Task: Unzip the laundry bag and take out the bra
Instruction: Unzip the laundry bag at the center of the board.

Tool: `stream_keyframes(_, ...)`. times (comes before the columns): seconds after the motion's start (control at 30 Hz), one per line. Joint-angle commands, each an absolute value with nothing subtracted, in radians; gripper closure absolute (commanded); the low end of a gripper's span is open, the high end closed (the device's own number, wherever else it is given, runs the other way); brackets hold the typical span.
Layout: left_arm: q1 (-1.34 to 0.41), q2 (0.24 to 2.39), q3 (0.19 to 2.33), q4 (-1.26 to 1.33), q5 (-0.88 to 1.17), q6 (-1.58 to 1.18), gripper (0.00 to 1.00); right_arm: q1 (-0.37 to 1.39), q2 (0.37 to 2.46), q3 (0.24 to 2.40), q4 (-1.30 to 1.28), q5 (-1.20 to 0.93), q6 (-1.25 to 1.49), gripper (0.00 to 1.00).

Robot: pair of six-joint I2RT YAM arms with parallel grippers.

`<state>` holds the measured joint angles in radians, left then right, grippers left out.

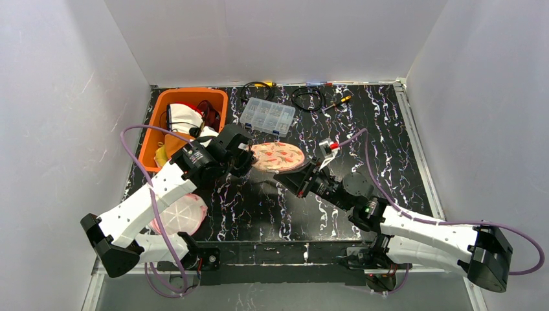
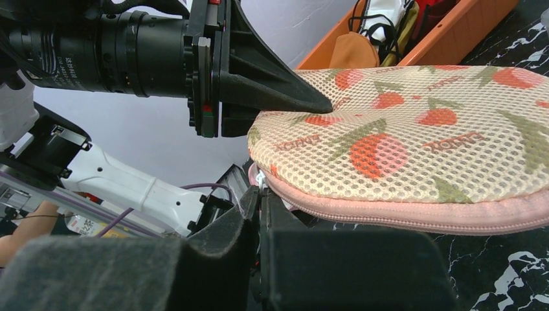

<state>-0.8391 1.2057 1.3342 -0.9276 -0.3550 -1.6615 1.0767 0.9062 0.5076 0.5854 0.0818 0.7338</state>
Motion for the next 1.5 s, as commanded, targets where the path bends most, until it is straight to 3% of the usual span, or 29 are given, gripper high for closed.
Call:
stream_keyframes(0.0, -0.839, 1.170, 1.333, -0.947, -0.376, -1.666, 1.00, 1.079, 0.886, 0.500, 0.648, 0.096, 0.729, 0.90)
stream_keyframes(0.1, -0.838, 1.168, 1.328, -0.946, -0.376, -1.665, 1.00, 1.079, 0.866, 0.500, 0.603, 0.100, 0.717, 0.99)
stream_keyframes(0.6, -0.838, 1.154, 1.242, -0.830, -0.351, -1.570, 1.00, 1.079, 0.750, 0.550, 0.190, 0.197, 0.581, 0.99)
stream_keyframes(0.8, -0.836, 1.189, 1.164, -0.591, -0.249, -1.234, 1.00, 1.080, 0.735, 0.564, 0.011, 0.180, 0.447, 0.99)
stream_keyframes(0.97, -0.835, 1.192, 0.979, -0.220, -0.039, -0.932, 1.00, 1.079, 0.681, 0.529, -0.133, 0.173, 0.395, 0.99)
stream_keyframes(1.23, -0.833, 1.295, 0.832, 0.030, 0.096, -0.670, 1.00, 1.079, 0.592, 0.390, -0.134, 0.130, 0.444, 0.99)
stream_keyframes(1.33, -0.832, 1.352, 0.792, 0.065, 0.115, -0.716, 0.86, 1.080, 0.603, 0.345, -0.101, 0.122, 0.479, 0.99)
stream_keyframes(1.47, -0.832, 1.372, 0.751, 0.074, 0.126, -0.801, 0.46, 1.078, 0.615, 0.310, -0.051, 0.124, 0.525, 0.99)
